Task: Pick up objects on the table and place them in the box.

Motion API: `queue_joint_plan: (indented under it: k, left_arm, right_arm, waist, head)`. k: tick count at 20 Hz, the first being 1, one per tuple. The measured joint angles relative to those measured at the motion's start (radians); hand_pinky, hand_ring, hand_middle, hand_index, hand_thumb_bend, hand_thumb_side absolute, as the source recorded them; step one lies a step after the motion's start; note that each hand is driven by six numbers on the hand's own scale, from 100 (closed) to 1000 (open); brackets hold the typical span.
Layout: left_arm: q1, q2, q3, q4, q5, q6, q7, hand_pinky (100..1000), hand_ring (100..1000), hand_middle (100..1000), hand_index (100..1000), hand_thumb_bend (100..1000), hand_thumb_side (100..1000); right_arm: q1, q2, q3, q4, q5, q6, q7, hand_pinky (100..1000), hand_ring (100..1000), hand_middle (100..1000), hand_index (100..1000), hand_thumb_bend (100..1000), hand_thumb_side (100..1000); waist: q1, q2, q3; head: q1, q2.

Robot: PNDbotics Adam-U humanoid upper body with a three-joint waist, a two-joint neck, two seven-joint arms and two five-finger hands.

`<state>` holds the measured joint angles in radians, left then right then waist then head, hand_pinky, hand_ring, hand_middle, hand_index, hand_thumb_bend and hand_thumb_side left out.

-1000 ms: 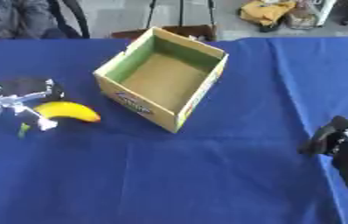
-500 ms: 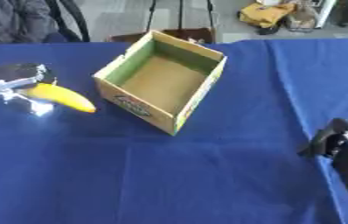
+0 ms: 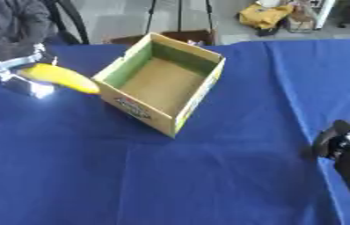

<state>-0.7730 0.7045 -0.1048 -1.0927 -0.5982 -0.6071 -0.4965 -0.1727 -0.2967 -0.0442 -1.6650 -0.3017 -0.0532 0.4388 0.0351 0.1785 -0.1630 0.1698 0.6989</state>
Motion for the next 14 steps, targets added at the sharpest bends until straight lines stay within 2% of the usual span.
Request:
queue_joint_plan:
  k: [8, 14]
  left_arm:
    - [-0.118, -0.035, -0.001, 0.056, 0.024, 0.023, -0.025, 358, 357, 377, 572, 100, 183]
    - [-0.176, -0.075, 0.004, 0.106, -0.019, 0.022, -0.024, 360, 359, 378, 574, 100, 180]
  right_arm:
    - [-0.007, 0.000, 0.010, 0.000, 0.002, -0.001, 0.012, 516, 373, 307, 499, 100, 803]
    - [-0.021, 0.000, 0.023, 0.000, 0.006, -0.002, 0.025, 517, 373, 307, 499, 100, 808]
  waist:
    - [0.011, 0.011, -0.046]
    - [0.022, 0.027, -0.092]
  head:
    - [0.014, -0.017]
    - [0.036, -0.032]
